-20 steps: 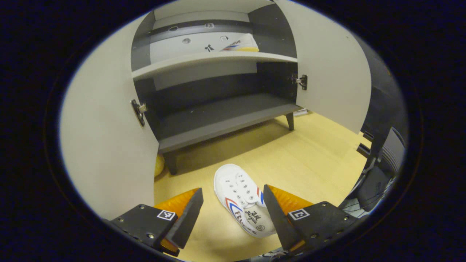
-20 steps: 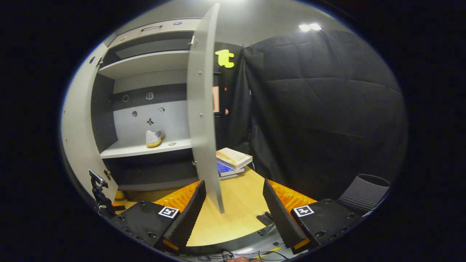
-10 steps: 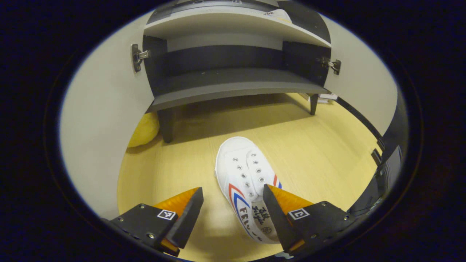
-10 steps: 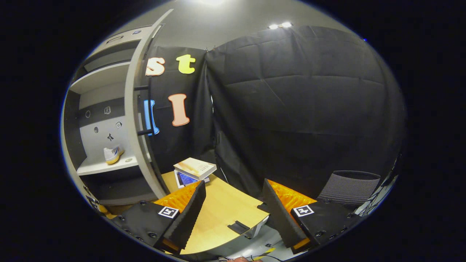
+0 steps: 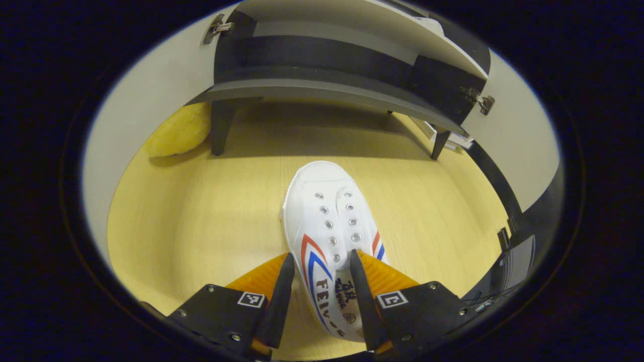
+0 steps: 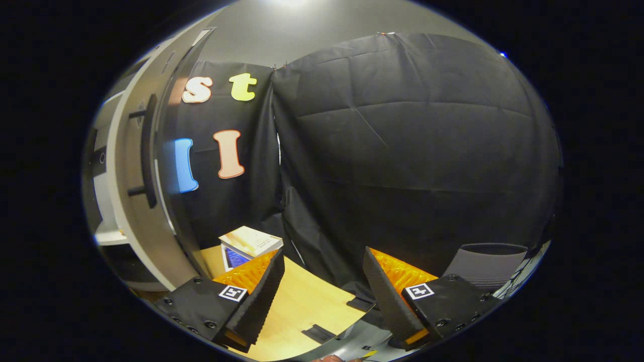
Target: Grab one shoe with the right hand and put it into the shoe cabinet, grab the other shoe with the left hand and put it into the shoe cabinet; then close the right door with the right hand and the left door with the left hand.
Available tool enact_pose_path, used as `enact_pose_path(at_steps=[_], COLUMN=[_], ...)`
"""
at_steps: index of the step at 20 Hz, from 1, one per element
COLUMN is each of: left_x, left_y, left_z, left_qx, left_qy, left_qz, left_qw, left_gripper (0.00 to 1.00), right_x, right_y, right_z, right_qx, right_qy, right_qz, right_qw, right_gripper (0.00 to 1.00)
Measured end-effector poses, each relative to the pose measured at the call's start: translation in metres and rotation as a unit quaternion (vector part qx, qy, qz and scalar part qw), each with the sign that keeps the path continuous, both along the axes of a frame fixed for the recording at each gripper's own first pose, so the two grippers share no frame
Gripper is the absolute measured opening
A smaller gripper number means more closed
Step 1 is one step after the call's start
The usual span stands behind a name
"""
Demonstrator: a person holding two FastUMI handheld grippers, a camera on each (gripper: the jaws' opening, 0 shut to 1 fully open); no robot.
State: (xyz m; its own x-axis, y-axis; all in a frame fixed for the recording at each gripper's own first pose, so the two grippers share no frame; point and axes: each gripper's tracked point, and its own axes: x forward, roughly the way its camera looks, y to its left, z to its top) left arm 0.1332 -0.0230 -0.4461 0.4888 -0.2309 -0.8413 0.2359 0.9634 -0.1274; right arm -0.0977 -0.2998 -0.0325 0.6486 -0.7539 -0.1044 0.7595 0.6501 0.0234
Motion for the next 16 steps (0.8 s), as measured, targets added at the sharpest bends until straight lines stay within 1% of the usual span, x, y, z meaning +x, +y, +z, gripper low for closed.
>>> enact_pose_path(at_steps=[2, 4, 5, 6, 7, 8, 9, 10, 11, 12, 13, 14, 15, 16], left_x=[0.000, -0.001, 0.000, 0.001, 0.001, 0.000, 0.002, 0.002, 0.002, 0.001, 0.004, 0.005, 0.008, 0.007], left_y=[-0.001, 0.002, -0.001, 0.000, 0.004, 0.003, 0.004, 0.003, 0.008, 0.013, 0.006, 0.006, 0.010, 0.010], left_z=[0.000, 0.004, 0.003, 0.007, 0.009, 0.010, 0.006, 0.005, 0.005, 0.011, 0.005, 0.006, 0.009, 0.003], left_qx=[-0.002, -0.005, -0.005, -0.003, 0.007, 0.007, 0.011, 0.014, 0.029, 0.031, 0.035, 0.043, 0.058, 0.071], left_qy=[0.004, 0.008, 0.016, 0.016, 0.014, 0.018, 0.019, 0.020, 0.018, 0.014, 0.019, 0.017, 0.004, 0.002], left_qz=[-0.003, 0.005, 0.008, 0.004, 0.006, 0.008, 0.006, 0.007, 0.010, 0.029, 0.037, 0.035, 0.044, 0.044], left_qw=[1.000, 1.000, 1.000, 1.000, 1.000, 1.000, 1.000, 1.000, 0.999, 0.999, 0.999, 0.998, 0.997, 0.997], left_gripper=[0.62, 0.63, 0.53, 0.51, 0.51, 0.41, 0.40, 0.36, 0.38, 0.27, 0.17, 0.16, 0.17, 0.02], right_x=[0.009, 0.016, 0.021, 0.027, 0.034, 0.041, 0.049, 0.055, 0.062, 0.068, 0.073, 0.078, 0.082, 0.086], right_y=[-0.014, -0.029, -0.035, -0.040, -0.043, -0.047, -0.050, -0.053, -0.054, -0.055, -0.055, -0.054, -0.055, -0.056], right_z=[0.002, 0.002, 0.002, 0.000, 0.001, 0.001, 0.002, 0.002, 0.005, 0.005, 0.006, 0.005, 0.004, 0.002], right_qx=[-0.002, 0.003, 0.004, 0.006, 0.008, 0.008, 0.006, 0.003, 0.000, -0.002, -0.002, -0.002, -0.003, -0.005], right_qy=[-0.005, -0.013, -0.015, -0.017, -0.020, -0.022, -0.022, -0.022, -0.021, -0.020, -0.020, -0.019, -0.017, -0.015], right_qz=[-0.004, -0.010, -0.014, -0.014, -0.012, -0.009, -0.006, -0.003, 0.001, 0.005, 0.010, 0.015, 0.019, 0.022], right_qw=[1.000, 1.000, 1.000, 1.000, 1.000, 1.000, 1.000, 1.000, 1.000, 1.000, 1.000, 1.000, 1.000, 1.000], right_gripper=[0.98, 0.98, 0.98, 0.98, 0.98, 0.98, 0.98, 0.98, 0.98, 0.98, 0.98, 0.98, 0.98, 0.98])
